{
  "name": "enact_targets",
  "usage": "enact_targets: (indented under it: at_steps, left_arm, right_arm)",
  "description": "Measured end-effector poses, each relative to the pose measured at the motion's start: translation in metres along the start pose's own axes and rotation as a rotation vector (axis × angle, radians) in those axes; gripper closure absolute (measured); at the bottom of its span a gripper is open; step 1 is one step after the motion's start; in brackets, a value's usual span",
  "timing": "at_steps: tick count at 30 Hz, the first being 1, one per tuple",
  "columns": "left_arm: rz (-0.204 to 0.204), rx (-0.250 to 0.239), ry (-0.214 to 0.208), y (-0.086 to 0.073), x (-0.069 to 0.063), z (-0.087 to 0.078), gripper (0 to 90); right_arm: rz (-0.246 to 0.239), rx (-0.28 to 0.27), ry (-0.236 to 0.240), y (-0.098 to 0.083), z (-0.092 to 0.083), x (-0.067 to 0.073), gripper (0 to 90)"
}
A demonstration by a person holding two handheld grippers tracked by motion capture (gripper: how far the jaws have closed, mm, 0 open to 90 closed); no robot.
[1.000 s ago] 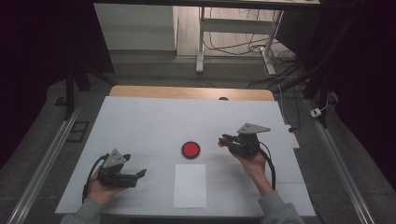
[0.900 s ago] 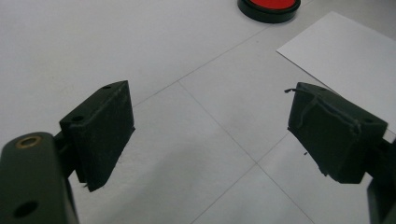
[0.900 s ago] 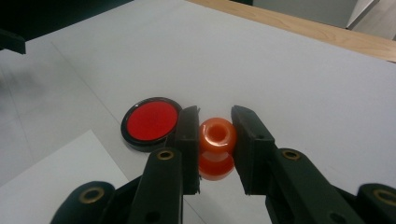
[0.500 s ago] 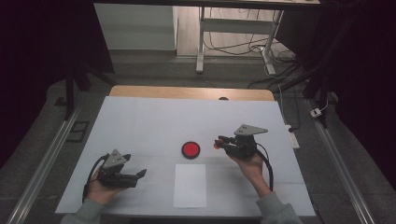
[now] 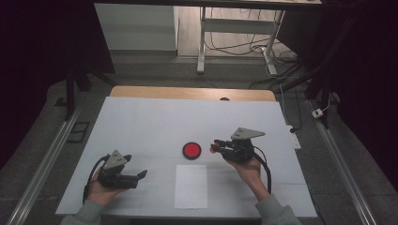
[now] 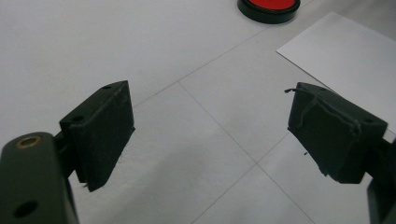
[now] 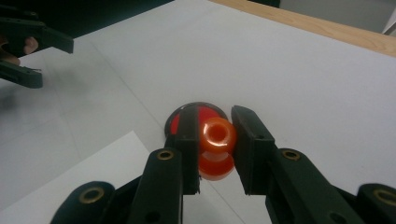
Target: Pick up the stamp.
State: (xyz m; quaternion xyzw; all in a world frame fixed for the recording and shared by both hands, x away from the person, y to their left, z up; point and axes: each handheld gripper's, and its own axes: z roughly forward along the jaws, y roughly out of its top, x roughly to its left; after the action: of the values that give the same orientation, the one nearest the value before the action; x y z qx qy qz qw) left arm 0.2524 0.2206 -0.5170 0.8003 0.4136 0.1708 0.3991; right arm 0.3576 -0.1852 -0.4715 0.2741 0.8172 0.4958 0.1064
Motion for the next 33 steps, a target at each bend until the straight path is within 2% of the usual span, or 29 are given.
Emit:
enact_targets:
  at_steps: [14, 20, 33]
  left_arm:
    - [0.001, 0.001, -0.002, 0.0, -0.001, 0.0, 14.3]
    - [0.001, 0.001, -0.002, 0.0, -0.001, 0.001, 14.3]
    - [0.006, 0.007, 0.001, 0.0, -0.003, 0.003, 14.3]
  right_arm:
    - [-0.037, 0.007, 0.045, 0.001, 0.005, 0.021, 72.6]
    - [-0.036, 0.008, 0.061, 0.0, 0.006, 0.028, 72.6]
    - [-0.061, 0.028, 0.124, -0.005, 0.012, 0.05, 72.6]
